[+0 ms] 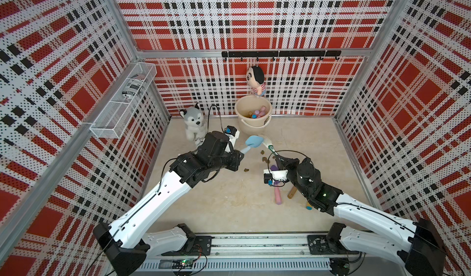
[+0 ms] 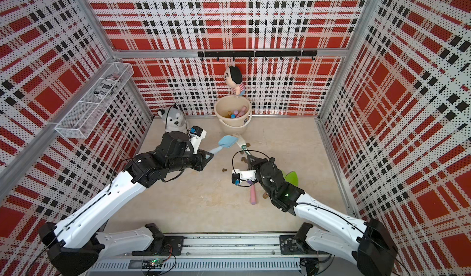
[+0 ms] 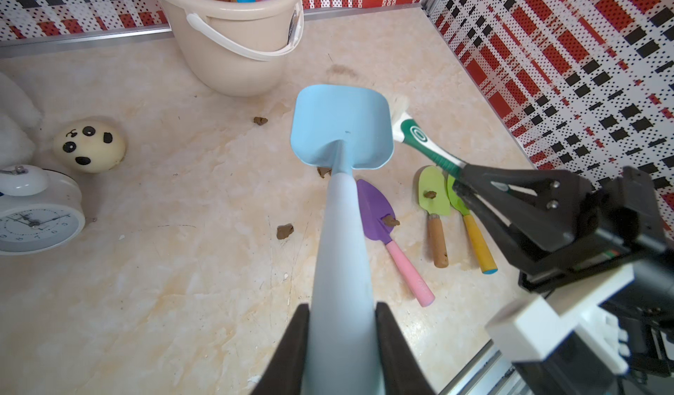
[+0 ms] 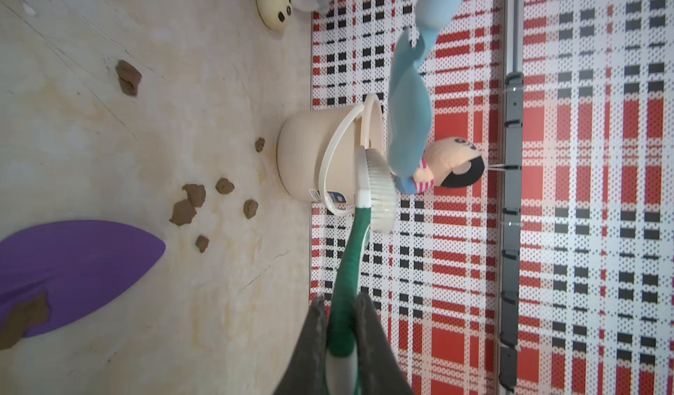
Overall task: Brush the soil off the hand trowel and place it into the bucket
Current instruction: Brush off the soil from the hand trowel, then place the hand trowel in the bucket.
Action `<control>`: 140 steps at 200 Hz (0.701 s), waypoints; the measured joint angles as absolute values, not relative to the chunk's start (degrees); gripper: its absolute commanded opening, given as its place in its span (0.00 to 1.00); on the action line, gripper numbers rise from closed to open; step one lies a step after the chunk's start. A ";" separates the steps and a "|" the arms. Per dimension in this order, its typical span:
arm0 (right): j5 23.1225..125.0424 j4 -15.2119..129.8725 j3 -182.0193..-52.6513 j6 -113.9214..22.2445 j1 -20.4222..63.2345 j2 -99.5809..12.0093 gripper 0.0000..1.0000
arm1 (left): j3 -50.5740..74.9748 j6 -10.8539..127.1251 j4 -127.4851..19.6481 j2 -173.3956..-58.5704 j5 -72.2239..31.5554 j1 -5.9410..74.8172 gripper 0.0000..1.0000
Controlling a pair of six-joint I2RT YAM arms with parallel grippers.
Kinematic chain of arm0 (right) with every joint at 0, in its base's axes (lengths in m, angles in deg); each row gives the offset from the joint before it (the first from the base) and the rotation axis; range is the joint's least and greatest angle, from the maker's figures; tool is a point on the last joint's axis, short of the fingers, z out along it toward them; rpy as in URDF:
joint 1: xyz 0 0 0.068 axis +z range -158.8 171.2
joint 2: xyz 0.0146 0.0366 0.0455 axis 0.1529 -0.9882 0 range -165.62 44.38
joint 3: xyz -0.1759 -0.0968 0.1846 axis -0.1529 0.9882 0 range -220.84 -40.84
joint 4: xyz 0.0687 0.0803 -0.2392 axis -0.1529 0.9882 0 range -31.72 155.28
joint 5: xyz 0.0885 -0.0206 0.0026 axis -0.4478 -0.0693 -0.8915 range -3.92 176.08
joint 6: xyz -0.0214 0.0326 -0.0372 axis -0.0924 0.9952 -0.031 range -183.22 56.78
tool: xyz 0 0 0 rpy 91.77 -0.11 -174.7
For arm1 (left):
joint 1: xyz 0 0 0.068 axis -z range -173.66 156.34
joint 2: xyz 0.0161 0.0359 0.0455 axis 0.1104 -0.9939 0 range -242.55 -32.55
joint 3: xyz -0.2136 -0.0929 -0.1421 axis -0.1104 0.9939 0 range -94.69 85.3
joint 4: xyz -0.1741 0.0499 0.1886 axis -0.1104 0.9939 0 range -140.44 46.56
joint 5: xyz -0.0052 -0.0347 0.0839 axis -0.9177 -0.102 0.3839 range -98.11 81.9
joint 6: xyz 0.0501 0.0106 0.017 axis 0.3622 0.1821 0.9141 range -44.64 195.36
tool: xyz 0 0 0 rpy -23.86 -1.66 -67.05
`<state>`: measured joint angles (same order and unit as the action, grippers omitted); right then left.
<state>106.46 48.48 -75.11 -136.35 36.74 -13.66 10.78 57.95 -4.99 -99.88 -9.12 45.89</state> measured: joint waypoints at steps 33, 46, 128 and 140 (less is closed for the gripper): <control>106.40 46.53 -71.67 -129.33 31.28 -11.85 0.00 | 10.78 57.84 -5.71 -99.77 -9.14 45.23 0.00; 106.64 45.79 -71.06 -123.06 29.68 -11.65 0.00 | 10.81 57.55 -7.21 -99.60 -9.19 44.91 0.00; 87.45 50.27 -83.89 -59.47 12.96 -14.56 0.00 | 9.38 51.80 -21.90 -105.33 -9.19 35.64 0.00; 82.49 50.51 -84.48 -50.88 9.42 -15.43 0.00 | 7.81 50.56 -22.73 -107.42 -9.17 33.54 0.00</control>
<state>82.49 50.51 -84.48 -50.88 9.42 -15.43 7.81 50.56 -22.73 -107.42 -9.17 33.54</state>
